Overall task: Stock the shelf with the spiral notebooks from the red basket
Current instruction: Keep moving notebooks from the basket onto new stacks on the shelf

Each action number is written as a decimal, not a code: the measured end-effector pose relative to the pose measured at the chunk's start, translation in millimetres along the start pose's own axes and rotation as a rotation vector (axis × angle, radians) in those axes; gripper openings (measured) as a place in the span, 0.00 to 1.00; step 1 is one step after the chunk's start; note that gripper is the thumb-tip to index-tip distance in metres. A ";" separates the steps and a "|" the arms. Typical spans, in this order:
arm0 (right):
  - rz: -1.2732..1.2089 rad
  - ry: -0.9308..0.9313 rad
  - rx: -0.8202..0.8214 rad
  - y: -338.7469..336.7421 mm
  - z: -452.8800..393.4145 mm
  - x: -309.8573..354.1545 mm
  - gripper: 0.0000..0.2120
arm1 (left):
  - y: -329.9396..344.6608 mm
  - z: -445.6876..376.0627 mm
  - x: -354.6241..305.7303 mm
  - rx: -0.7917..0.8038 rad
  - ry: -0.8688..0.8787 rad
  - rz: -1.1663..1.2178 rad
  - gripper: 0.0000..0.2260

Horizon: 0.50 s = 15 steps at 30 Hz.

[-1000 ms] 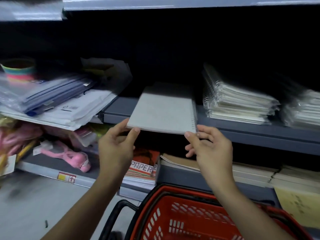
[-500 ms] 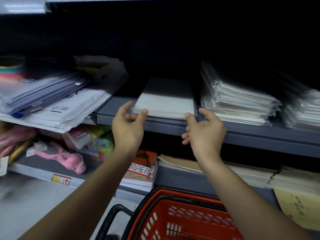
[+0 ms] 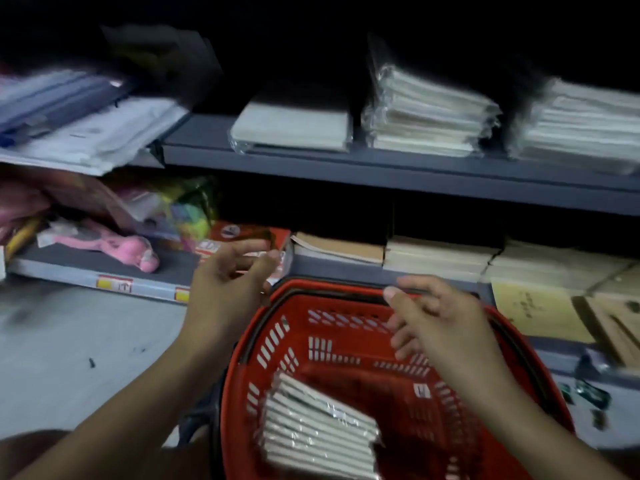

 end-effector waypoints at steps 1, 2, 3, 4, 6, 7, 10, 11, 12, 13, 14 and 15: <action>0.003 0.073 0.016 1.6 9.5 -23.8 0.07 | -0.2 6.7 16.8 0.011 -0.044 -0.010 0.03; 0.005 0.142 0.040 5.9 17.7 -45.9 0.07 | -0.9 13.1 32.7 0.014 -0.088 -0.018 0.02; -0.002 0.215 0.075 13.2 24.7 -66.3 0.07 | -2.5 18.5 49.6 0.009 -0.134 -0.027 0.01; -0.016 0.291 0.118 22.3 29.9 -84.2 0.08 | -2.2 22.9 67.0 0.007 -0.194 -0.023 0.04; -0.021 0.405 0.221 42.8 37.0 -108.7 0.07 | 4.4 33.8 103.9 0.021 -0.349 -0.002 0.07; 0.007 0.431 0.249 50.5 37.6 -119.7 0.07 | 10.1 39.4 120.2 0.037 -0.397 -0.044 0.07; 0.203 0.399 0.219 58.3 34.4 -146.5 0.09 | 14.2 50.8 165.6 0.054 -0.423 -0.349 0.07; 0.270 0.382 0.196 58.5 32.9 -153.3 0.10 | 13.9 53.7 180.4 0.086 -0.426 -0.468 0.08; 0.337 0.383 0.194 58.6 32.1 -160.9 0.11 | 15.6 55.9 191.6 0.161 -0.396 -0.644 0.10; 0.380 0.404 0.203 58.9 32.4 -168.0 0.12 | 19.7 57.1 196.7 0.260 -0.313 -0.845 0.13; 0.400 0.442 0.227 60.1 32.8 -178.0 0.13 | 24.4 56.5 200.3 0.349 -0.219 -1.033 0.16; 0.410 0.483 0.247 60.7 33.3 -189.1 0.15 | 26.4 53.9 198.4 0.374 -0.134 -1.144 0.19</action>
Point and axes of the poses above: each hand's wrist, its own z-axis away from the middle knuckle, its own y-axis out of the palm, x = y × z, the point moved 9 cm from there along -z, towards the middle knuckle, and after that the axes turned 10 degrees about z, right-handed, at the moved point
